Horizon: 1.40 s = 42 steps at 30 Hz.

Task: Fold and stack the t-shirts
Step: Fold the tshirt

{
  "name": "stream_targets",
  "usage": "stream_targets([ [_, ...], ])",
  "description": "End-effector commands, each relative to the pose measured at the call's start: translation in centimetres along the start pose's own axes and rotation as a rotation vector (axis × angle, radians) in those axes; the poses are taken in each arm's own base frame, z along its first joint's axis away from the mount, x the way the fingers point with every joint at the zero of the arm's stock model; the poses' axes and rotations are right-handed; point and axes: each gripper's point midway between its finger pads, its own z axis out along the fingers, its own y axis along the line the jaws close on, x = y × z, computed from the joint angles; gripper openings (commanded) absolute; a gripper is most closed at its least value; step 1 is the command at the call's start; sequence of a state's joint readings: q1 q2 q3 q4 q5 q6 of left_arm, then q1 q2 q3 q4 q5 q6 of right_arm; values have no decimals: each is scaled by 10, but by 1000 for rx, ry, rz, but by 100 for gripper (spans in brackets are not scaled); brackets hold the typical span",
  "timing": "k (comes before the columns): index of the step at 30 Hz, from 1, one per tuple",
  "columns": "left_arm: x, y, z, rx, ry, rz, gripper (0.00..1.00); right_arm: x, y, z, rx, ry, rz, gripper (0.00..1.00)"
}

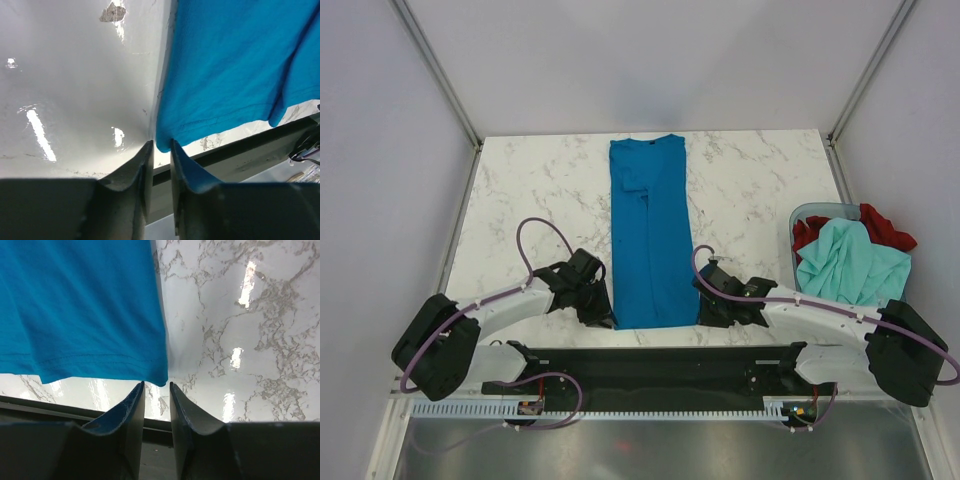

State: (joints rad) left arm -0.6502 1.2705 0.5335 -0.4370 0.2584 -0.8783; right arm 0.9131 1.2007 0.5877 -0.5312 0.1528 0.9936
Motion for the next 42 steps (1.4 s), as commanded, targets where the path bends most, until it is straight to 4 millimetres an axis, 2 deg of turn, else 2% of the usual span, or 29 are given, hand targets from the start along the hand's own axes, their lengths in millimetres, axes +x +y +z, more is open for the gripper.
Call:
stream_targets([
  [1,-6,-2,4,-7,-28,-19,24,-11,8,-5,-20,-25,-1,33],
  [6,-6,-1,5,-13,-24,-13,7,-10,-1,4,2,-17,-10,29],
  [9,-6,-1,5,-14,-23,-11,2,-6,1,8,-22,-5,-13,28],
  [13,-7,-4,3,-2,-27,-5,2,0,4,11,-55,9,0,27],
  [15,-7,-4,2,4,-34,-4,2,2,1,11,-54,9,3,24],
  [17,-6,-4,1,6,-35,-6,2,6,-5,11,-45,14,15,19],
  [21,-3,-8,-5,41,-43,-11,2,13,-12,9,-47,26,35,0],
  [29,5,-29,-20,133,-48,-8,2,10,-6,-16,-103,-9,48,0],
  [38,24,-26,-16,122,-15,-19,2,17,-4,-26,-132,-30,55,0],
  [42,22,-27,-17,122,-29,-18,2,11,-4,-28,-130,-55,36,0],
])
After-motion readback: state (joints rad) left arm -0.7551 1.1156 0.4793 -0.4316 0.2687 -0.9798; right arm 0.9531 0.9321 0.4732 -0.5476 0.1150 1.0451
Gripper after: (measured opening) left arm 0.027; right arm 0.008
